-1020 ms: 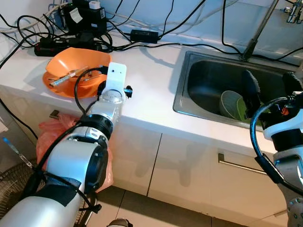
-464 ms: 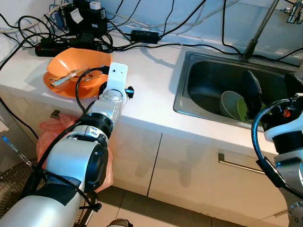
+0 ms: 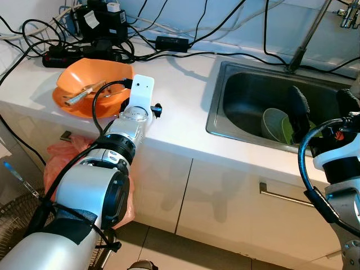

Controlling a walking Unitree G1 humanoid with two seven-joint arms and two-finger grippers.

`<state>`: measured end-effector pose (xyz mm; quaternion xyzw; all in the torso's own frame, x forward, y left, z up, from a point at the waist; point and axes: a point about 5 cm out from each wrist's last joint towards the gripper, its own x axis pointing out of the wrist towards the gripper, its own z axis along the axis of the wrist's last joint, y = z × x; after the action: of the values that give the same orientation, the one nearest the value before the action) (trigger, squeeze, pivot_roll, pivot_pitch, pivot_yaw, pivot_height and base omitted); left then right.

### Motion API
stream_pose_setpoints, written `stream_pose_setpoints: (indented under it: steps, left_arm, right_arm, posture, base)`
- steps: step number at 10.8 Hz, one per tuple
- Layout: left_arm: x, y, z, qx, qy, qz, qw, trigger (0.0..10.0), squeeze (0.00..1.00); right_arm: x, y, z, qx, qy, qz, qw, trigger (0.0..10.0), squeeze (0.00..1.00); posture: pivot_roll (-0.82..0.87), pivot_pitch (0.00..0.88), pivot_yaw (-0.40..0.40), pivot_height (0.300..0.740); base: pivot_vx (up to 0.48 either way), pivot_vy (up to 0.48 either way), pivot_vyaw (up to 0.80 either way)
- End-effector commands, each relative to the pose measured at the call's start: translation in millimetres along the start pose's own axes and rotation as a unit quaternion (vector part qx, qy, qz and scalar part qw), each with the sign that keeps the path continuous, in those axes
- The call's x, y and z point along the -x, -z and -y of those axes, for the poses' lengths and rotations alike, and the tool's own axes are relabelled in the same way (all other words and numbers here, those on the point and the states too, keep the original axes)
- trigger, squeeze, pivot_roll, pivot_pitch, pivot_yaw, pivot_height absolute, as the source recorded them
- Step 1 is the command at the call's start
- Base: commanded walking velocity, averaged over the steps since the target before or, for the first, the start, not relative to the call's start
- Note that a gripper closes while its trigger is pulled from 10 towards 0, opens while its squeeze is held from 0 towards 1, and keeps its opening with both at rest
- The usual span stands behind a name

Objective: Kitchen organization

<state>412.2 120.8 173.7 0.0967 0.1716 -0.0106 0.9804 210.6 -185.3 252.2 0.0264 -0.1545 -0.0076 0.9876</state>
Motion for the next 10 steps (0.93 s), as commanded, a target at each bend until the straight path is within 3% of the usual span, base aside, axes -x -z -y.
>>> stream_pose_setpoints:
  steps: [1,10]
  left_arm:
    - [0.8,1,14.5,0.004,0.031,-0.015,0.999,10.0,0.00]
    - [4.3,-1,43.9,0.004,0.083,-0.010,0.996,10.0,0.00]
  right_arm:
    - [2.0,-2,2.4,0.002,0.008,0.001,1.000,10.0,0.00]
    - [-0.1,-4,3.3,0.006,0.008,0.002,1.000,10.0,0.00]
  posture:
    - [0.04,0.000,-0.042,0.740]
    - [0.03,0.000,-0.051,0.740]
  base:
    - [0.000,0.000,0.00]
    - [0.000,0.000,0.00]
